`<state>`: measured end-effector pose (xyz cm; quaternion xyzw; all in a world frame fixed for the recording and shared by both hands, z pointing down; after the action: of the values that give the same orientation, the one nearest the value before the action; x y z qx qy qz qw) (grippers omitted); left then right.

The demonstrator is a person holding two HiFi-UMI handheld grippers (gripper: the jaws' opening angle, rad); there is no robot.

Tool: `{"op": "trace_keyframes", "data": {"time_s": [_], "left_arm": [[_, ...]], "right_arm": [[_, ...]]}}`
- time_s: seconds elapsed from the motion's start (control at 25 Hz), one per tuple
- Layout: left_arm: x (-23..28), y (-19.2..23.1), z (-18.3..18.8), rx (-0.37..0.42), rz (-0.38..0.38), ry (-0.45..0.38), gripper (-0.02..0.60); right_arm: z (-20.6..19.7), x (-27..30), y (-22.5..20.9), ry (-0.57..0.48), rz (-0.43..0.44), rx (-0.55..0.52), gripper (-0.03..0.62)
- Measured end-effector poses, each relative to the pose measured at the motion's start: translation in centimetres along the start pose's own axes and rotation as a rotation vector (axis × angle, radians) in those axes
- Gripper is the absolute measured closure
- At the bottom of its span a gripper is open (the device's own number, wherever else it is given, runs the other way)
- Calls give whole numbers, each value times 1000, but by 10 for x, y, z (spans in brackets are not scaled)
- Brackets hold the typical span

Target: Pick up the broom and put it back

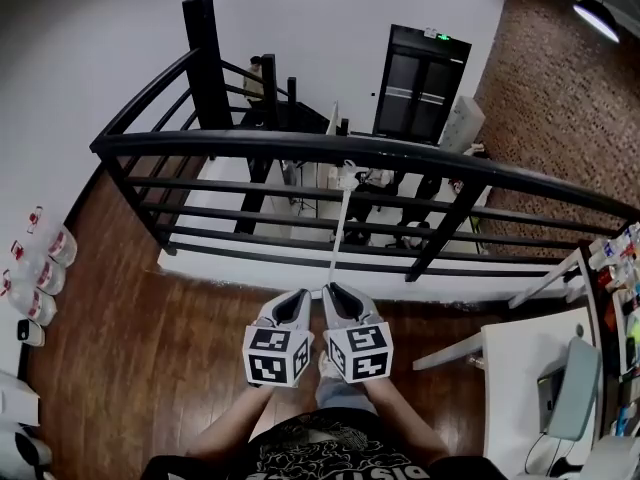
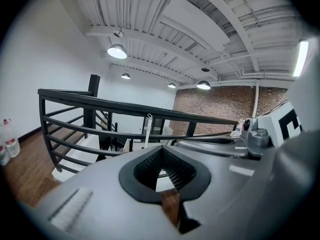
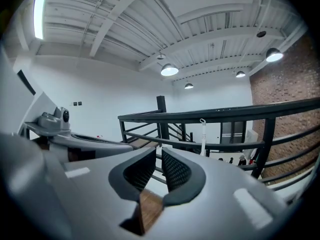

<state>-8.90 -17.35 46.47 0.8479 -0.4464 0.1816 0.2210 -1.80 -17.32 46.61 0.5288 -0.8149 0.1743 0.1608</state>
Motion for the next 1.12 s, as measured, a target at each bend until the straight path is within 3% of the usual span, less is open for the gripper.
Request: {"op": "trace_keyframes", "data": {"time_s": [0.64,1.12], "left_arm": [[123,37,87,-8,18,44,577],[194,41,115,2,-26,53,577]], "right_arm": [[60,108,-101,26,17,16,576],[66,177,-164,68,-11,16,538]]}}
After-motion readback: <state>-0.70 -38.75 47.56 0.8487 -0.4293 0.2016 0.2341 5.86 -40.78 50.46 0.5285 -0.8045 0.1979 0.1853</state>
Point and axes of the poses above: the fingertips, and each gripper's own axes: x forward along the fingers, y to its left, z out of its top, the point moved 3 cm from there along -x, backward along the fingers, and after that the axes turned 10 degrees about y, right-handed, at the moved point
